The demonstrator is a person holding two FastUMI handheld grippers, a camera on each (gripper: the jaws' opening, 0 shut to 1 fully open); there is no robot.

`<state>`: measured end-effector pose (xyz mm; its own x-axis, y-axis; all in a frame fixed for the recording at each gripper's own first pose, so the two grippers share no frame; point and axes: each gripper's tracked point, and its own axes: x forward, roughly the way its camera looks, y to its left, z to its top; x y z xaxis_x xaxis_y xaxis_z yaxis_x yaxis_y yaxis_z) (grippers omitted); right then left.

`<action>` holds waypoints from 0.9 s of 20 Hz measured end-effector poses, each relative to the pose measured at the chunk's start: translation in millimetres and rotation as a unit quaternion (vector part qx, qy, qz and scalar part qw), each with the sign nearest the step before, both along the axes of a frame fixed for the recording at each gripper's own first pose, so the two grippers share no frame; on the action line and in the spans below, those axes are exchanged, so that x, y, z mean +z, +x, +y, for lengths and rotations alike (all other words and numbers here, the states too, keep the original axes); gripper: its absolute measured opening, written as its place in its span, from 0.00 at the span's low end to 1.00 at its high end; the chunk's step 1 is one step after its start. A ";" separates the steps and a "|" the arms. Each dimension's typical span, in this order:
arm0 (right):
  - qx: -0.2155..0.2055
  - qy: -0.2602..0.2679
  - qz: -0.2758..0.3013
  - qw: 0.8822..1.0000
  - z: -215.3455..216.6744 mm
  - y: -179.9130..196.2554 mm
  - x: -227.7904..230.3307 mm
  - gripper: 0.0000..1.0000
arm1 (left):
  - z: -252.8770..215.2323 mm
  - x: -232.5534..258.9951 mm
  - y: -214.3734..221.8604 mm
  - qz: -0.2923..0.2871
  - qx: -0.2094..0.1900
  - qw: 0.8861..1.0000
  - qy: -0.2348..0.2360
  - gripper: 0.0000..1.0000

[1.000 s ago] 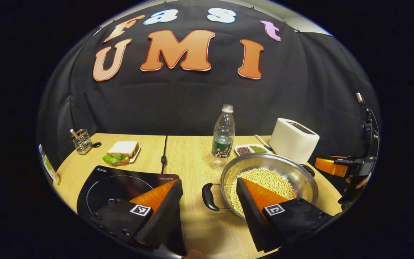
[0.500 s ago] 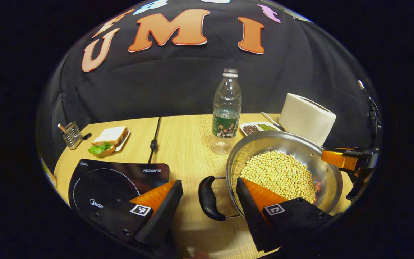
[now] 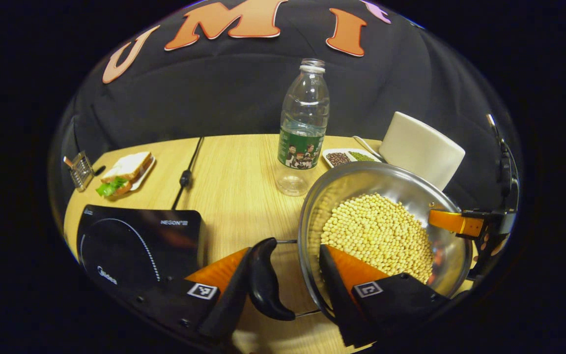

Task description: First push the handle of the pot to place it horizontally, then grasp the pot with both hands and set it on the induction cooktop.

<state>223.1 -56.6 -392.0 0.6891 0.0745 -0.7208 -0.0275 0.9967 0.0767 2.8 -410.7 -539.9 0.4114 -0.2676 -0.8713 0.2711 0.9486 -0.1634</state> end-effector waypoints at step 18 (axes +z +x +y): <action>-0.008 0.024 -0.065 0.998 59.2 -88.9 136.1 0.53 | 78.5 143.0 -3.7 -0.065 0.016 0.998 -0.021 0.70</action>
